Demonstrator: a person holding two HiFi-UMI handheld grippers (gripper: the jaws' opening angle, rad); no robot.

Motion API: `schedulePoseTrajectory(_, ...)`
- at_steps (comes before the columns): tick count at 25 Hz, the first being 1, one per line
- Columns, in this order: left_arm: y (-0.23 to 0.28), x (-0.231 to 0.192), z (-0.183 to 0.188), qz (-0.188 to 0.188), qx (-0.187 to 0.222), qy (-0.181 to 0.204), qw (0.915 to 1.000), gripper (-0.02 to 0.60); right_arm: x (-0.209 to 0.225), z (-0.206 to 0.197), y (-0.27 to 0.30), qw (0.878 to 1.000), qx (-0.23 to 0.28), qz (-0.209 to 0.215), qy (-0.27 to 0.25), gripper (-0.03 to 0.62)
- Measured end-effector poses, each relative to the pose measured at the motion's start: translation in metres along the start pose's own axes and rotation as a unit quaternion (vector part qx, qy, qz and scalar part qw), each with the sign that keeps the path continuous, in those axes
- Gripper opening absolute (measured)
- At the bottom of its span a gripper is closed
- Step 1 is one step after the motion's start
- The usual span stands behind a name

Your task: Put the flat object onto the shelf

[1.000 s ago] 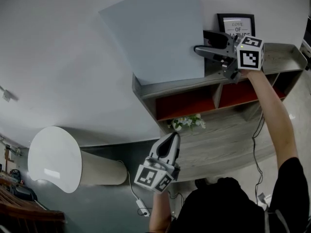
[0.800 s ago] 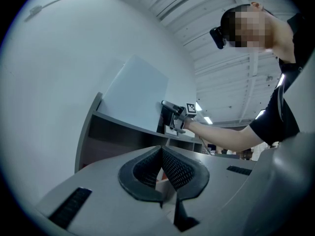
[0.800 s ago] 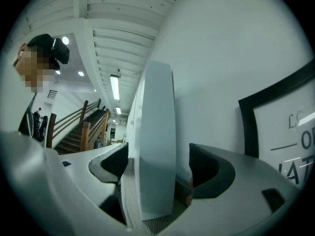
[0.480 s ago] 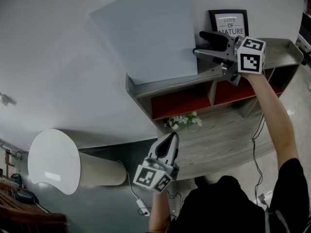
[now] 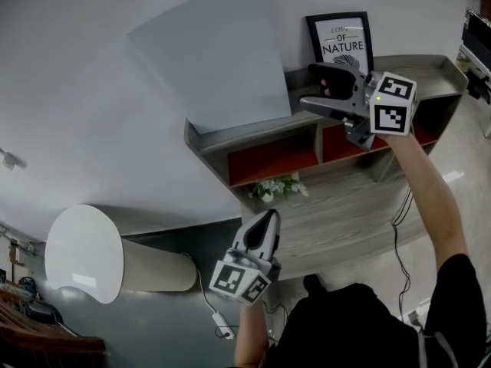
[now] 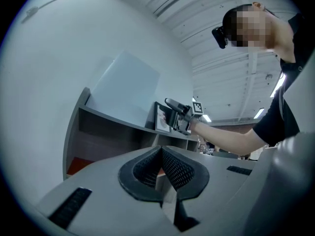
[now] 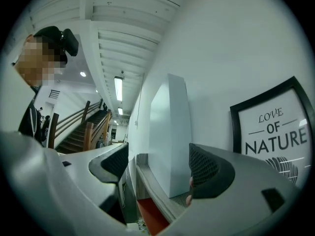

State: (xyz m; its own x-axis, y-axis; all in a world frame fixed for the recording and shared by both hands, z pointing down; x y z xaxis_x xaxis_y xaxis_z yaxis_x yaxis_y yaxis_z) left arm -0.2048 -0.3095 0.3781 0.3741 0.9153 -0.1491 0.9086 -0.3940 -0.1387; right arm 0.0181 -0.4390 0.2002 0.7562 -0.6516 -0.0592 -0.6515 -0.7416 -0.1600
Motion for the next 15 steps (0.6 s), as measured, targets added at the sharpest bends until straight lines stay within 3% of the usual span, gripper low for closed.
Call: schedulePoseTrajectory(15, 0.03, 0.095, -0.025, 0.005, -0.009, -0.007, 0.9999, 0.014, -0.054, -0.027, -0.127, 1.0, -0.003, 0.003, 0.01, 0.331)
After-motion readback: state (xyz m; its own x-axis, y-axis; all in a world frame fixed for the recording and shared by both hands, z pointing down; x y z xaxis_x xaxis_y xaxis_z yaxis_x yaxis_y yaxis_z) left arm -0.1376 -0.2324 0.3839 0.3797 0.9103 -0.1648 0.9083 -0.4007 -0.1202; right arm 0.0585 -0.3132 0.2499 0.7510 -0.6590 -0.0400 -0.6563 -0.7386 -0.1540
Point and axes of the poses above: the fingertips, and each gripper's own axes: y forward along the fingers, x to its right, z out of its top, the point moved 5 cm from there along -y, backward along the fingers, and after that the axes turned 14 degrees about -z, right-handed, at the moved point
